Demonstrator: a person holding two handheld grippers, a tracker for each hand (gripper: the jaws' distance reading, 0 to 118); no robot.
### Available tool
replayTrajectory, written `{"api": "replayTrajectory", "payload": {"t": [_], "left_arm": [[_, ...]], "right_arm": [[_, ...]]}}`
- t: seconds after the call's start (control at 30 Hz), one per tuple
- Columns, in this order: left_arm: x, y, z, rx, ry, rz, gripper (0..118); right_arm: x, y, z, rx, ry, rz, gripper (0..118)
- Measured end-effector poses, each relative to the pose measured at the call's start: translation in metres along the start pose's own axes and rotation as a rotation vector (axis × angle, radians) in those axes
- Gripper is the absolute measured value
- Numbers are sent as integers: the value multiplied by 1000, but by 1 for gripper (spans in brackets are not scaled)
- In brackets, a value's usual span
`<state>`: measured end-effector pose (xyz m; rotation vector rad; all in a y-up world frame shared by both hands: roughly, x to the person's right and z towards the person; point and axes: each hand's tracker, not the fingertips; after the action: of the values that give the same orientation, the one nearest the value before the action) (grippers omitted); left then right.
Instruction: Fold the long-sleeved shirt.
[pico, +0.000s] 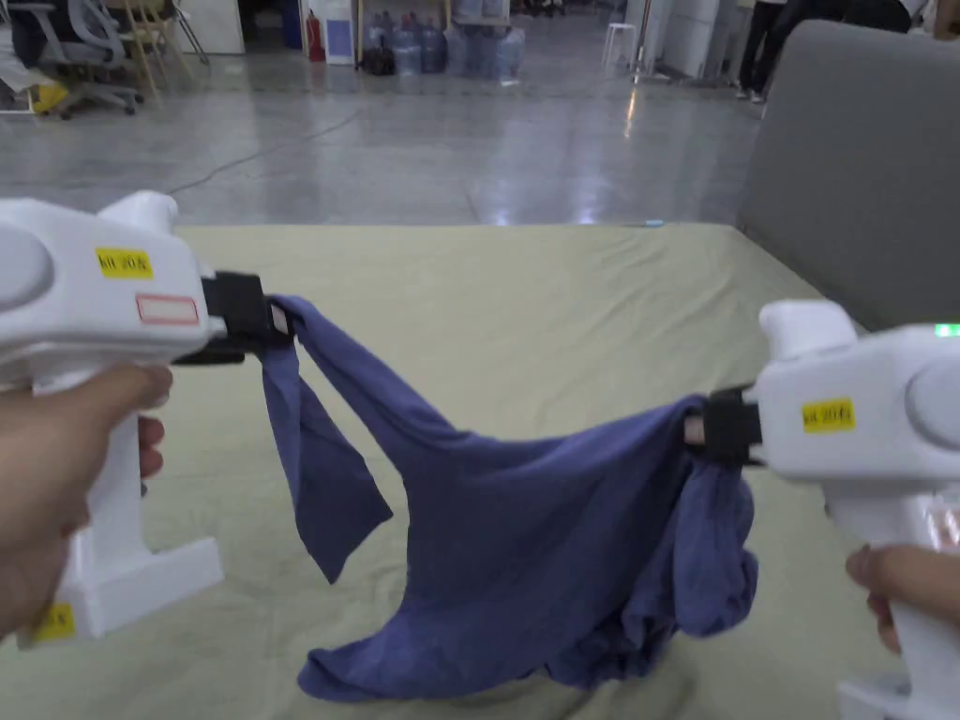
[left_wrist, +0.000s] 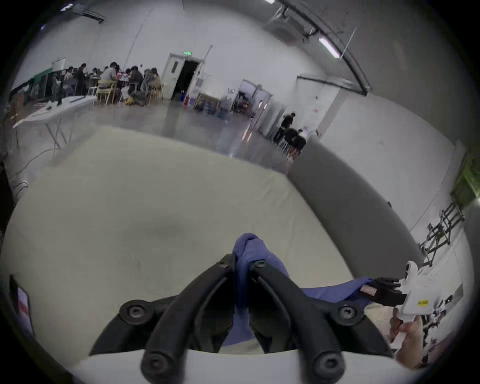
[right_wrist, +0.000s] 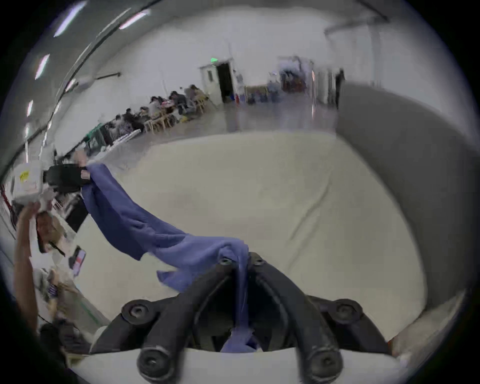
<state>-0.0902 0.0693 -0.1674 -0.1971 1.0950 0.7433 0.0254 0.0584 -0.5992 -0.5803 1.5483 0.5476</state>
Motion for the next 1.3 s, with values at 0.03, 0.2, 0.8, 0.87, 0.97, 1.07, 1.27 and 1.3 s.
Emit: {"api": "replayTrajectory", "payload": {"t": [0.03,0.2,0.8,0.87,0.97,1.07,1.27,1.3], "left_arm": [[2,20,10,26,8,11,2],[28,113,56,188,158,-118,2],[41,299,31,320,217,-86,2],[35,286,10,286,246,-118,2],[5,261,-34,197,258,-118,2],[-35,217,-87,68,291,-106,2],[-118,84,-157,-182,323,-30,2],[-129,58,-158,-226,353,-53,2]], "right_arm": [[-3,25,9,29,-29,42,2],[-28,147,32,136,-178,251,2],[-83,392,19,298,-552,490,2],[-82,370,-5,229,-555,527,2],[-78,326,-61,116,-531,561,2],[-70,263,-130,-5,-486,616,2],[-61,110,-232,-140,-363,530,2],[-60,78,-238,-135,-314,476,2]]}}
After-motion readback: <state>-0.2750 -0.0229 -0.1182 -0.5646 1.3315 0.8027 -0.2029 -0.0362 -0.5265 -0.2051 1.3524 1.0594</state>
